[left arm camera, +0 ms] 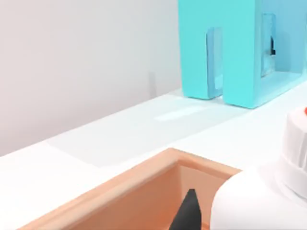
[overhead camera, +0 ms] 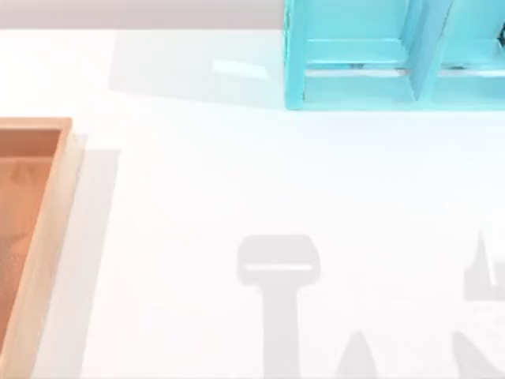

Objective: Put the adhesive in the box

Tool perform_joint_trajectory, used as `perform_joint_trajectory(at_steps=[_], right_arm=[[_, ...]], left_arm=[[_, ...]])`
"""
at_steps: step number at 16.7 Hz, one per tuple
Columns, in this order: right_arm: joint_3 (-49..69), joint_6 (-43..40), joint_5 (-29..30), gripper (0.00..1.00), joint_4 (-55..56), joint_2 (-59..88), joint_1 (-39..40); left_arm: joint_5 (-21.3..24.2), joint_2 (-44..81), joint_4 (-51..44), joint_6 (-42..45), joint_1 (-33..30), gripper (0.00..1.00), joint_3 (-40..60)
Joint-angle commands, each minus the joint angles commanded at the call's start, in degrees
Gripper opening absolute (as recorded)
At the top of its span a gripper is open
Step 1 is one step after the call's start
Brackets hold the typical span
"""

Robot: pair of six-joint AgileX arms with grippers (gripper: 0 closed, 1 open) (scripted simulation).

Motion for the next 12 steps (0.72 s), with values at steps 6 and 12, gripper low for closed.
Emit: perform_joint_trajectory(at_steps=[6,12], right_arm=[[0.0,0.0,0.0,1.0,0.0,0.0,0.0],[0.0,0.0,0.0,1.0,0.0,0.0,0.0]], left_arm=[[-3.8,1.5,-10.7,7.2,-0.5,0.0,-0.4],[-3.9,1.5,-10.8,7.2,-0.5,0.08,-0.4]])
